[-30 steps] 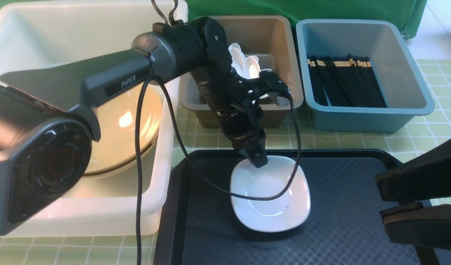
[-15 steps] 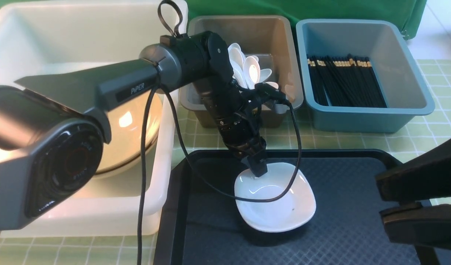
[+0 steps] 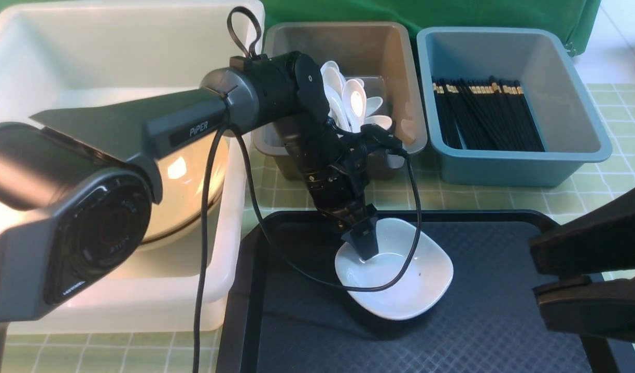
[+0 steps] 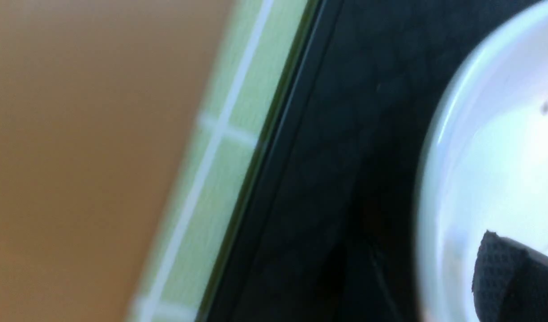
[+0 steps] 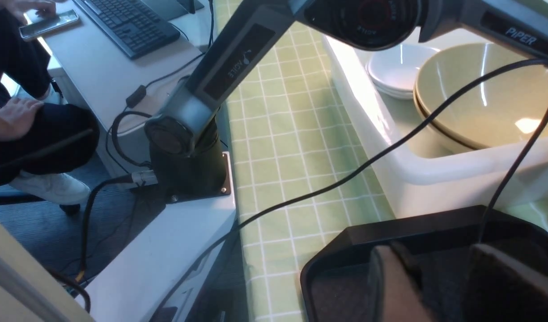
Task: On green table put chopsticks spoon bowls plates into blue grey white boxes.
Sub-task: 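Grasp the small white bowl on the black tray by its rim with the left gripper, then place the white bowl into the white bin with the other dishes with the left gripper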
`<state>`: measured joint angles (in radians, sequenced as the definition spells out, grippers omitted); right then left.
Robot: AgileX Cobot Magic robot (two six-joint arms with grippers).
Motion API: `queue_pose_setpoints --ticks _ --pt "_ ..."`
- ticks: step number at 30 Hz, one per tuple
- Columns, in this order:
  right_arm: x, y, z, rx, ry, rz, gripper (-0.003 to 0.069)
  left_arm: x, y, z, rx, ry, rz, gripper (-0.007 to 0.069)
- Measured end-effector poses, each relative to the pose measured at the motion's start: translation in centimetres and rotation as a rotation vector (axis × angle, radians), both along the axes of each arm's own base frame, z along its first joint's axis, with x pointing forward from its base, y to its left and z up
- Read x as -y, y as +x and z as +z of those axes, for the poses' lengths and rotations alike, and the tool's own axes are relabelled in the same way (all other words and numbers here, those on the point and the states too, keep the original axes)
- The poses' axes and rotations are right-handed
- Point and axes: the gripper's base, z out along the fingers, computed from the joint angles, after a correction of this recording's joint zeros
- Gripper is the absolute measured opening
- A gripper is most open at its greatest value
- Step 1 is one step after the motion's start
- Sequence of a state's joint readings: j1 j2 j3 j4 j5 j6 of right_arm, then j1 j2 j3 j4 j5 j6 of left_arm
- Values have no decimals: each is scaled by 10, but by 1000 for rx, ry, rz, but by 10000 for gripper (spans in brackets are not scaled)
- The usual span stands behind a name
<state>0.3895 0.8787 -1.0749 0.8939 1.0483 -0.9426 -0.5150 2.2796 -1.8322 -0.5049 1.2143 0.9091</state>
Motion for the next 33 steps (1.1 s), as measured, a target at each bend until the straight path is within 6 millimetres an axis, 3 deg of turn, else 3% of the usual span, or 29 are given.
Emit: queue_pose_setpoints --ticks 2,4,7,9,17,19,20,25,28,29,31,32,33 --pt "0 0 0 0 -1 0 236 2 -1 0 -10 -23 -4 297" --pt "0 0 0 1 -1 -1 236 3 -1 0 -12 -34 -5 239" --pt "0 0 0 1 -1 -1 236 1 -1 -1 -2 -21 -11 92" --pt "0 0 0 1 -1 -1 236 2 -1 -1 -10 -25 -9 41" --pt "0 0 0 1 -2 -3 236 0 -2 11 9 -26 -5 29" --pt "0 0 0 1 -2 -3 236 -4 -4 34 64 -32 -7 14" --pt "0 0 0 1 -2 -3 236 -5 -4 36 70 -31 -6 14" --pt "0 0 0 1 -2 -3 236 -38 -5 105 210 -46 96 15" --pt "0 0 0 1 -2 -3 236 -75 -2 143 276 -53 221 15" --pt "0 0 0 1 -2 -3 236 -96 -3 163 310 -61 296 15" --pt "0 0 0 0 -2 -3 236 -127 -3 184 339 -67 401 15" --pt "0 0 0 -1 -1 -4 236 -156 -7 203 375 -77 492 15" --pt "0 0 0 -1 -1 -4 236 -156 -8 206 378 -80 496 15"
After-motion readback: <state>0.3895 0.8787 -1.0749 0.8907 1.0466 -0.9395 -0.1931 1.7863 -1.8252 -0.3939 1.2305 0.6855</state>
